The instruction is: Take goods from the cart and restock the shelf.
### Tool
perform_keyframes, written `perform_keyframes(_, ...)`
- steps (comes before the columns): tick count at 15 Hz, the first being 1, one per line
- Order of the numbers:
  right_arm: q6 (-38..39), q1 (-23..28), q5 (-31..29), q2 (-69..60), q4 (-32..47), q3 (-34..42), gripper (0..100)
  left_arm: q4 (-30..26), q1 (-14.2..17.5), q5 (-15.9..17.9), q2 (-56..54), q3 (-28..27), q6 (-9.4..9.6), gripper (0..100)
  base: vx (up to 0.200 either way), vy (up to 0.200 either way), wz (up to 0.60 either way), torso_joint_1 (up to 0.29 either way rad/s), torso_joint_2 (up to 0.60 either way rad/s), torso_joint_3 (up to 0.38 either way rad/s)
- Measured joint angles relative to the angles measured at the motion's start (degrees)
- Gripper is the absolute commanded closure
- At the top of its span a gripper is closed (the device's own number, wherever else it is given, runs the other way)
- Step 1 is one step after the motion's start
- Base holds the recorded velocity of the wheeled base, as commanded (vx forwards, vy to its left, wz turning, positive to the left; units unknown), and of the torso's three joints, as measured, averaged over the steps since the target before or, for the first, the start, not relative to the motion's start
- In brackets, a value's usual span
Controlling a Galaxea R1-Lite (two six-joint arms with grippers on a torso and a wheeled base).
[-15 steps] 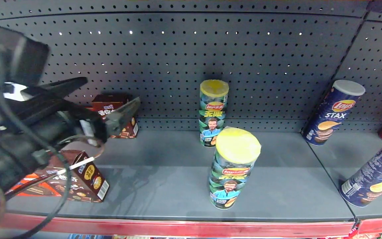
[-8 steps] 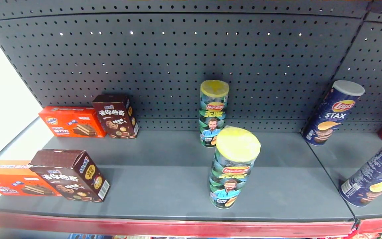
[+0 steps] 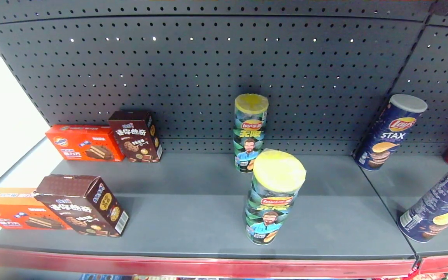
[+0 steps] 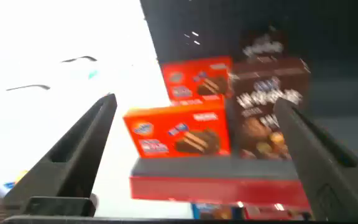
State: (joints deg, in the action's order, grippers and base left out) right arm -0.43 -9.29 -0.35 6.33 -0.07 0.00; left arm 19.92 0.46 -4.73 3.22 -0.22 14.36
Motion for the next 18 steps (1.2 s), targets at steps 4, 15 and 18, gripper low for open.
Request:
perform_keyframes(4, 0.02, 0.0, 0.0, 0.0, 0.0, 0.0, 0, -11.85, -0.49, 10.08, -2.97, 0.22, -0.46, 0, 0.0, 0.0, 0.0, 0.0, 0.0, 0.0)
perform_keyframes(15, 0.0, 0.01, 0.02, 0.0, 0.0, 0.0, 0, -16.99, -0.51, 9.24, -3.44, 0.01, -16.41, 0, 0.0, 0.0, 0.0, 0.0, 0.0, 0.0)
perform_keyframes(18, 0.0, 0.04, 0.0, 0.0, 0.0, 0.0, 0, -19.43, -0.46, -1.61, -3.44, 0.15, -14.01, 0, 0.0, 0.0, 0.0, 0.0, 0.0, 0.0)
